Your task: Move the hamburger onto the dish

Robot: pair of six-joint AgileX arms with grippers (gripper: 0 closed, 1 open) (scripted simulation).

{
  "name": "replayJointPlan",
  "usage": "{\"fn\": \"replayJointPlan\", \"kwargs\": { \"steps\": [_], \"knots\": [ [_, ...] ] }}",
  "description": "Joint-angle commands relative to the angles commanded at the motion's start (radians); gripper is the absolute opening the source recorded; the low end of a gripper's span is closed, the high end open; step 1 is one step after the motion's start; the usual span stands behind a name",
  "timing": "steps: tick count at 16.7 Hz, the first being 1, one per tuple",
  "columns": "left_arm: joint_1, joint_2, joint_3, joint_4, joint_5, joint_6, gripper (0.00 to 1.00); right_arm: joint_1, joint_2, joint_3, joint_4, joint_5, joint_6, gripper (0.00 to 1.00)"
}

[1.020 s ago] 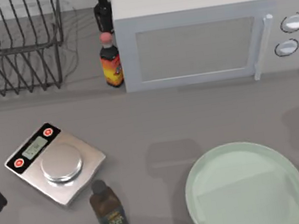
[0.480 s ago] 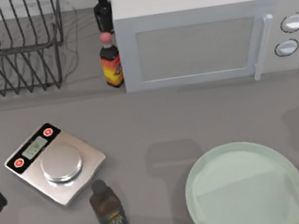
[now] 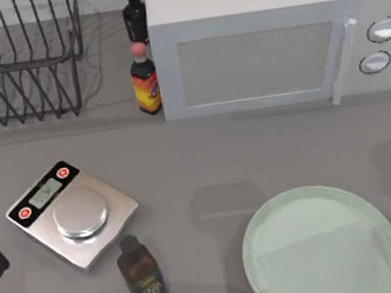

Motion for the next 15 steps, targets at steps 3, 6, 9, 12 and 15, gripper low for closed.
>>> {"fn": "replayJointPlan", "kwargs": {
  "steps": [3, 6, 9, 12, 15],
  "knots": [
    [0.0, 0.0, 0.0, 0.0, 0.0, 0.0, 1.0, 0.001, -0.012, 0.034, -0.04, 0.0, 0.0, 0.0],
    [0.0, 0.0, 0.0, 0.0, 0.0, 0.0, 1.0, -0.002, -0.056, 0.117, -0.176, 0.0, 0.0, 0.0],
    [0.0, 0.0, 0.0, 0.0, 0.0, 0.0, 1.0, -0.003, -0.113, 0.214, -0.358, 0.0, -0.004, 0.0],
    [0.0, 0.0, 0.0, 0.0, 0.0, 0.0, 1.0, -0.004, -0.165, 0.285, -0.458, 0.0, -0.007, 0.0],
    [0.0, 0.0, 0.0, 0.0, 0.0, 0.0, 1.0, -0.005, -0.176, 0.296, -0.471, 0.0, -0.008, 0.0]
  ]
}}
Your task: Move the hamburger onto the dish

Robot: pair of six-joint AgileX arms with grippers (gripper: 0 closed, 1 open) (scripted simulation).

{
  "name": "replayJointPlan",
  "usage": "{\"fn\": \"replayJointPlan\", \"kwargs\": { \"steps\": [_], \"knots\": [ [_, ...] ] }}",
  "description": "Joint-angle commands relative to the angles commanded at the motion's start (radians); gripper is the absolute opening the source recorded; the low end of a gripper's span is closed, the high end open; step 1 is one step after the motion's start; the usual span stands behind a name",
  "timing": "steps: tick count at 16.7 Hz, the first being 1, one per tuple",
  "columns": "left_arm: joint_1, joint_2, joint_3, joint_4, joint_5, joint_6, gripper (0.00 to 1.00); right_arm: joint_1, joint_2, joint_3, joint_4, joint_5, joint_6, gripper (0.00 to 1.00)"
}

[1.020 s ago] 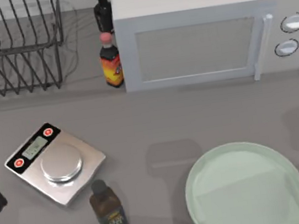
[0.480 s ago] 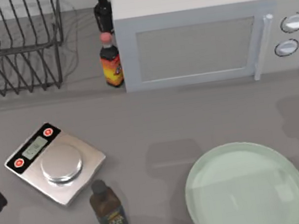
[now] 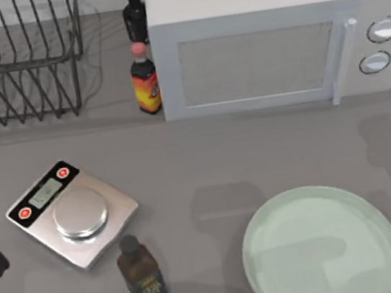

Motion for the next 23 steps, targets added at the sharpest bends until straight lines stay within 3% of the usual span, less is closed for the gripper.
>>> {"fn": "replayJointPlan", "kwargs": {
  "steps": [5, 10, 14, 23],
  "knots": [
    [0.0, 0.0, 0.0, 0.0, 0.0, 0.0, 1.0, 0.011, 0.015, 0.006, 0.0, -0.001, -0.028, 0.0],
    [0.0, 0.0, 0.0, 0.0, 0.0, 0.0, 1.0, 0.078, 0.098, 0.076, -0.024, -0.003, -0.289, 0.0],
    [0.0, 0.0, 0.0, 0.0, 0.0, 0.0, 1.0, 0.158, 0.188, 0.138, -0.038, -0.007, -0.685, 0.0],
    [0.0, 0.0, 0.0, 0.0, 0.0, 0.0, 1.0, 0.364, 0.384, 0.247, -0.041, -0.024, -1.862, 0.0]
  ]
}}
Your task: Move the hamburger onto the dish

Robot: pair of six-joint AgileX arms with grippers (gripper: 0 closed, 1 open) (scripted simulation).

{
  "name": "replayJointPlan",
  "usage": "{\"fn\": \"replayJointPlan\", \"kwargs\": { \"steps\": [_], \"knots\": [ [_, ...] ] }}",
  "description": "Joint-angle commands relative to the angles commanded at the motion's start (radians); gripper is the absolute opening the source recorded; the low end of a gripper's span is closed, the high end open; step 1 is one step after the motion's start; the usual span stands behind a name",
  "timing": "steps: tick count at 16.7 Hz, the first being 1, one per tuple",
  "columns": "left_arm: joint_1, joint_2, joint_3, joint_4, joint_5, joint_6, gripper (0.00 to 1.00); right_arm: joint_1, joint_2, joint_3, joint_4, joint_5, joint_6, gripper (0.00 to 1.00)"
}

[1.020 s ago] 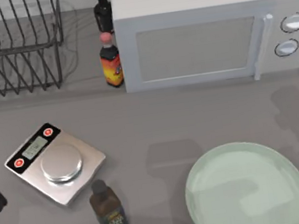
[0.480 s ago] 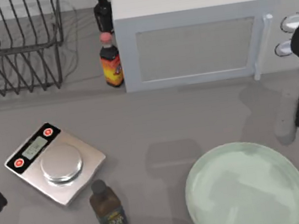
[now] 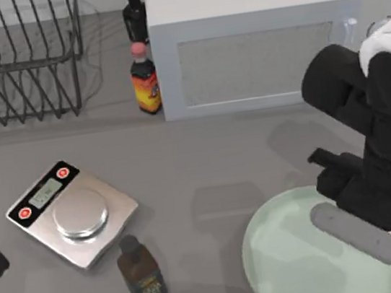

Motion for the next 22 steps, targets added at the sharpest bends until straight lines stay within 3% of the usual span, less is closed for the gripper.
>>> {"fn": "replayJointPlan", "kwargs": {
  "steps": [4, 8, 16, 22],
  "knots": [
    [0.0, 0.0, 0.0, 0.0, 0.0, 0.0, 1.0, 0.073, 0.038, 0.037, 0.031, -0.003, -0.384, 0.0],
    [0.0, 0.0, 0.0, 0.0, 0.0, 0.0, 1.0, 0.112, 0.036, 0.052, 0.072, -0.002, -0.605, 0.0],
    [0.0, 0.0, 0.0, 0.0, 0.0, 0.0, 1.0, 0.118, 0.035, 0.05, 0.087, 0.0, -0.659, 0.0],
    [0.0, 0.0, 0.0, 0.0, 0.0, 0.0, 1.0, 0.12, 0.086, -0.045, 0.241, -0.001, -0.661, 0.0]
  ]
}}
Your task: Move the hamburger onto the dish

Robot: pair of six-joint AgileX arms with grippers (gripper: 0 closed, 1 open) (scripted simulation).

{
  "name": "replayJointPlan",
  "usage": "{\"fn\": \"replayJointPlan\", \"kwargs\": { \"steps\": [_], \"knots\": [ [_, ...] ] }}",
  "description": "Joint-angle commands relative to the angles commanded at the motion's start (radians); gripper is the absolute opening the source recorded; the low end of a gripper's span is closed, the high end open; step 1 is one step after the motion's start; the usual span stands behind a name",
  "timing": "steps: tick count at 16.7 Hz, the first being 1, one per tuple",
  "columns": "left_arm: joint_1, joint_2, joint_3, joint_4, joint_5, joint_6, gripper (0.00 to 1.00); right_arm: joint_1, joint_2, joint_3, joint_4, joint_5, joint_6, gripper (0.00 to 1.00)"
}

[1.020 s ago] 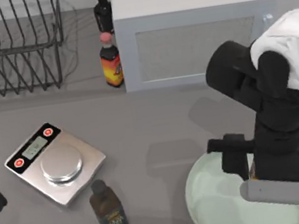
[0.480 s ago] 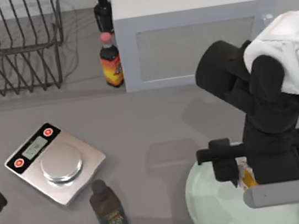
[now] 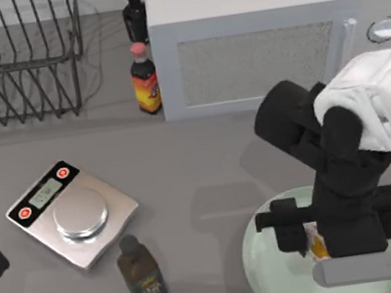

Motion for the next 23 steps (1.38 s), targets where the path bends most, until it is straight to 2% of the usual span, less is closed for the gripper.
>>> {"fn": "replayJointPlan", "kwargs": {
  "steps": [5, 18, 23],
  "knots": [
    [0.0, 0.0, 0.0, 0.0, 0.0, 0.0, 1.0, 0.001, 0.008, -0.016, 0.024, 0.001, -0.001, 0.0],
    [0.0, 0.0, 0.0, 0.0, 0.0, 0.0, 1.0, 0.001, 0.008, -0.016, 0.024, 0.001, -0.001, 0.98],
    [0.0, 0.0, 0.0, 0.0, 0.0, 0.0, 1.0, 0.001, 0.008, -0.016, 0.024, 0.001, -0.001, 1.0]
  ]
}}
